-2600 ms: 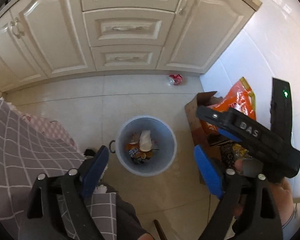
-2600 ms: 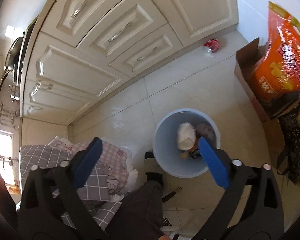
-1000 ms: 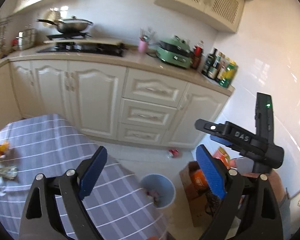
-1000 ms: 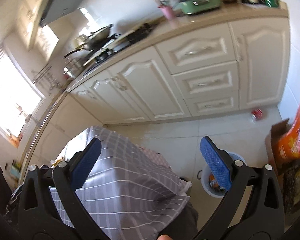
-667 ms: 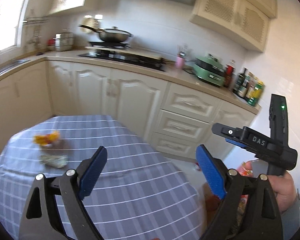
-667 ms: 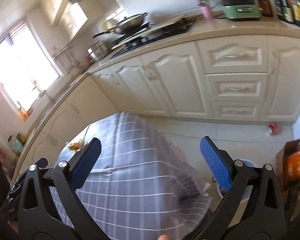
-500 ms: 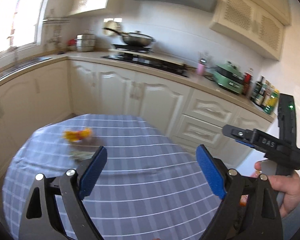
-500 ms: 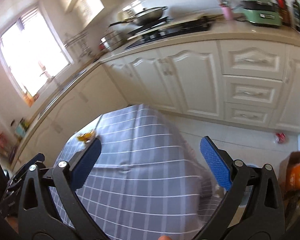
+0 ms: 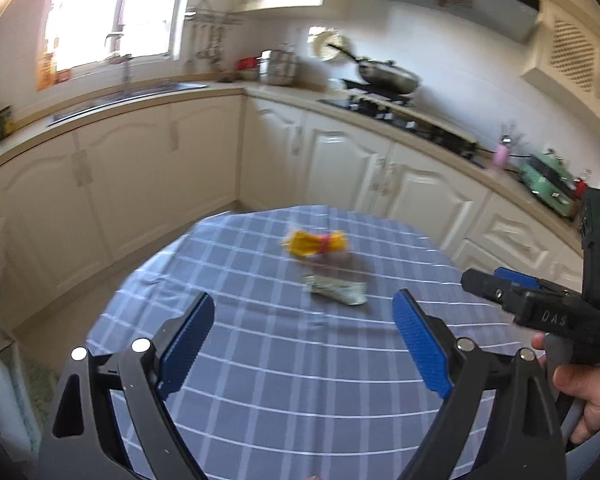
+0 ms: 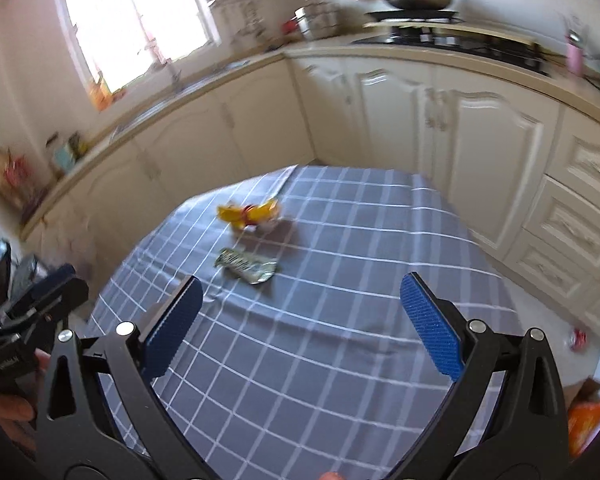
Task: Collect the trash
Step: 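Grasp the yellow-pink candy wrapper with the left tool while the right tool grasps the green wrapper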
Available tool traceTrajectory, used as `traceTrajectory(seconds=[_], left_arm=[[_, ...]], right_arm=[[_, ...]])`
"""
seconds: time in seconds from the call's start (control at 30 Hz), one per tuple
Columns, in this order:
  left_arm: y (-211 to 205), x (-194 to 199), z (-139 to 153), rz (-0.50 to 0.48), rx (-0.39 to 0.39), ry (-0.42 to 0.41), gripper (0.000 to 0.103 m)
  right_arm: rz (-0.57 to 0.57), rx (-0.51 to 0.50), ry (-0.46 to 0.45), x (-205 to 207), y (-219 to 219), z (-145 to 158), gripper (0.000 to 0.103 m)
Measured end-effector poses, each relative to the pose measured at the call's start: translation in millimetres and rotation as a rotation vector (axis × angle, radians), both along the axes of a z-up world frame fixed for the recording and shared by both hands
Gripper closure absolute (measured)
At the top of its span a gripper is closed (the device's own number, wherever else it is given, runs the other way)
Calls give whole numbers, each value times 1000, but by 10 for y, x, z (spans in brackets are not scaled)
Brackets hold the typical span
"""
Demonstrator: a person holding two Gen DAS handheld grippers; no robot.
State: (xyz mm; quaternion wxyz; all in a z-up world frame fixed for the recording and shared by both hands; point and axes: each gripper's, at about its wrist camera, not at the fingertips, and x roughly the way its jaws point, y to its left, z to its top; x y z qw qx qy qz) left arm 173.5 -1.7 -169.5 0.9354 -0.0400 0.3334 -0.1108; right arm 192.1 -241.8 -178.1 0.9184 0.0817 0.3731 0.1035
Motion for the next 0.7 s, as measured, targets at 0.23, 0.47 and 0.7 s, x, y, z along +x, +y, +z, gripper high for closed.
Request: traceTrajectory(seconds=[0.23,0.47,0.7], left_arm=[[267,209,-175,64,23,42,15],[369,461,-357,78,48,74,15],[212,753,-443,33,101,82,15]], right_arm=[[166,-195,60,577,619,-484,6],[283,-261,123,982,918,-873,33],[320,-261,84,976,881,-864,83]])
